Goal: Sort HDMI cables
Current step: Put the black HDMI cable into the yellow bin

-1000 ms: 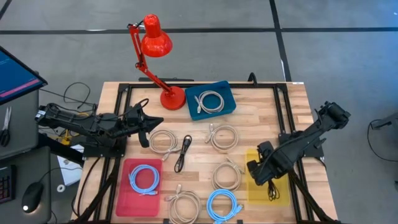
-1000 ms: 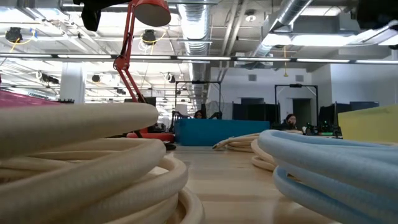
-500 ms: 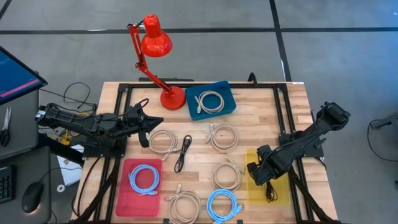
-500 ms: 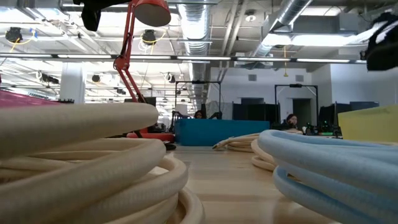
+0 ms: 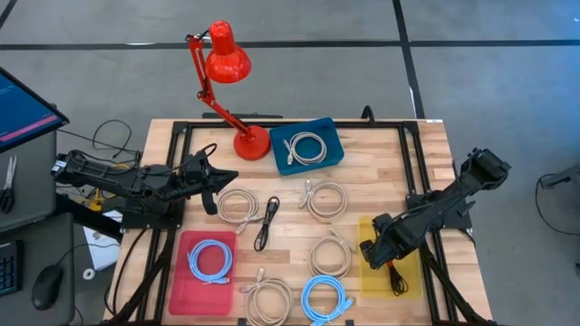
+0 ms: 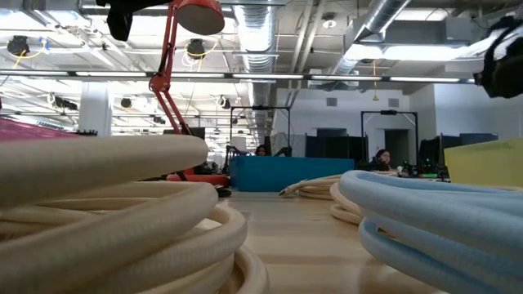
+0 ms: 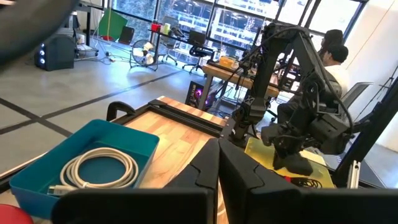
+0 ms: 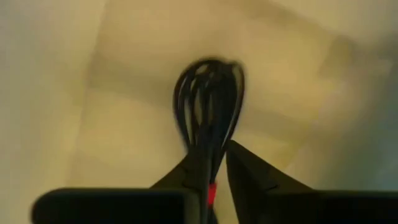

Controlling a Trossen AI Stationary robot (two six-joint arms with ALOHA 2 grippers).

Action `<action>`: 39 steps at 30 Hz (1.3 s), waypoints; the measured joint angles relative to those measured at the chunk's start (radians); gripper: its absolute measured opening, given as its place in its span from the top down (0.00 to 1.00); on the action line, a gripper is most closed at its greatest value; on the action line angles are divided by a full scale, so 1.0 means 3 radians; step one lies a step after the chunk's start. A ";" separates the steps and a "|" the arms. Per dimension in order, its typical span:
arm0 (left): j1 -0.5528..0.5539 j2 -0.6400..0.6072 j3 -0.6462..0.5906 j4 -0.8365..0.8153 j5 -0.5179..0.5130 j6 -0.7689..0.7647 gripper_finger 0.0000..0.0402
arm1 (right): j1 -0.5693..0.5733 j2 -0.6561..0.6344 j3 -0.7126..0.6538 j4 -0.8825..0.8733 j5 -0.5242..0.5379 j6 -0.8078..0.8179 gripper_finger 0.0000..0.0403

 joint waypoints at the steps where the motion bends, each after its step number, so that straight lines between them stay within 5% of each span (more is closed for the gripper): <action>1: 0.0000 0.0000 0.0000 0.0000 0.0000 0.0000 0.98 | -0.0012 0.0000 0.0043 -0.0006 -0.0013 -0.0077 0.85; 10: -0.0001 0.0000 0.0000 0.0000 0.0000 0.0000 0.98 | -0.0225 -0.0003 0.0602 -0.0035 0.0014 -0.1358 0.73; 26: 0.0000 0.0000 0.0000 0.0001 0.0000 -0.0033 0.98 | -0.1176 -0.0004 0.1488 0.0110 0.0930 -0.3328 0.76; 39: -0.0001 0.0006 0.0000 0.0005 0.0186 -0.0355 0.99 | -0.1621 -0.0190 0.1572 -0.0002 0.1995 -0.3582 0.80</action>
